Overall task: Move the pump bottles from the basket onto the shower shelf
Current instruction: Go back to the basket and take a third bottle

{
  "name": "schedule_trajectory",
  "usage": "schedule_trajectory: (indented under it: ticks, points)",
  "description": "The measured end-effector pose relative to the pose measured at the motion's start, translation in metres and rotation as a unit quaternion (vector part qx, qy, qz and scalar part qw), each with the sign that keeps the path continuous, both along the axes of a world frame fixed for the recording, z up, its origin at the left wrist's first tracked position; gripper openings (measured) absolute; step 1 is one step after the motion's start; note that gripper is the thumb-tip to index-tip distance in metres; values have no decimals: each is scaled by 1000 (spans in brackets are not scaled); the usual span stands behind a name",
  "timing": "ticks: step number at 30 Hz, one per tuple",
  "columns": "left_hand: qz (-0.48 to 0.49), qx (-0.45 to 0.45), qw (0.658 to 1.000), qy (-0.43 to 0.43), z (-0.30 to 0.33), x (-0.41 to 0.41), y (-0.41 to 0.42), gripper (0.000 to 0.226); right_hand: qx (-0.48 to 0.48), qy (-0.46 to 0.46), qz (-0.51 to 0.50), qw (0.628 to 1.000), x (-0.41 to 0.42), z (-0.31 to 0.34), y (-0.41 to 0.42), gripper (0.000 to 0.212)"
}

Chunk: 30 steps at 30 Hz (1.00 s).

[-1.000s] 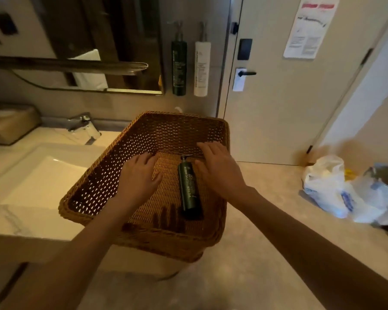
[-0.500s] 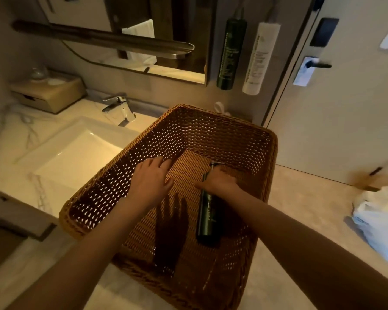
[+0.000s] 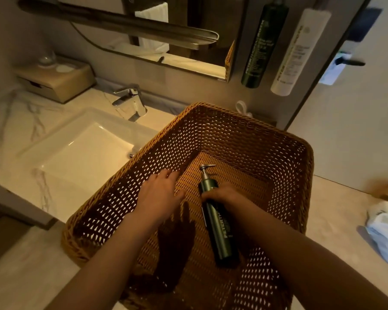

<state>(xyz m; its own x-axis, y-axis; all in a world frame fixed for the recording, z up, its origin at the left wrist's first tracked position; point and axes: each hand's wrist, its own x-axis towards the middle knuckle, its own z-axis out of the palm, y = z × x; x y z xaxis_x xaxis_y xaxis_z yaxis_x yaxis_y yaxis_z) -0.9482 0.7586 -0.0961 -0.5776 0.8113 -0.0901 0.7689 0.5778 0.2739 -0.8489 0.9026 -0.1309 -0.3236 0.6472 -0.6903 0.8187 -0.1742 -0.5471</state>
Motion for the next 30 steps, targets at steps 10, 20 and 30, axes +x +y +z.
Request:
schedule_trajectory:
  ticks: [10,20,30]
  points:
    - [84,19,989,-120,18,15,-8,48,185,323,84,924,13,71,-10,64]
    - [293,397,788,-367,92,109,-49,36,155,566,191,787,55,189,-62,60]
    - [373,595,572,-424,110,212,-172,49,34,621,324,713,107,230,-146,56]
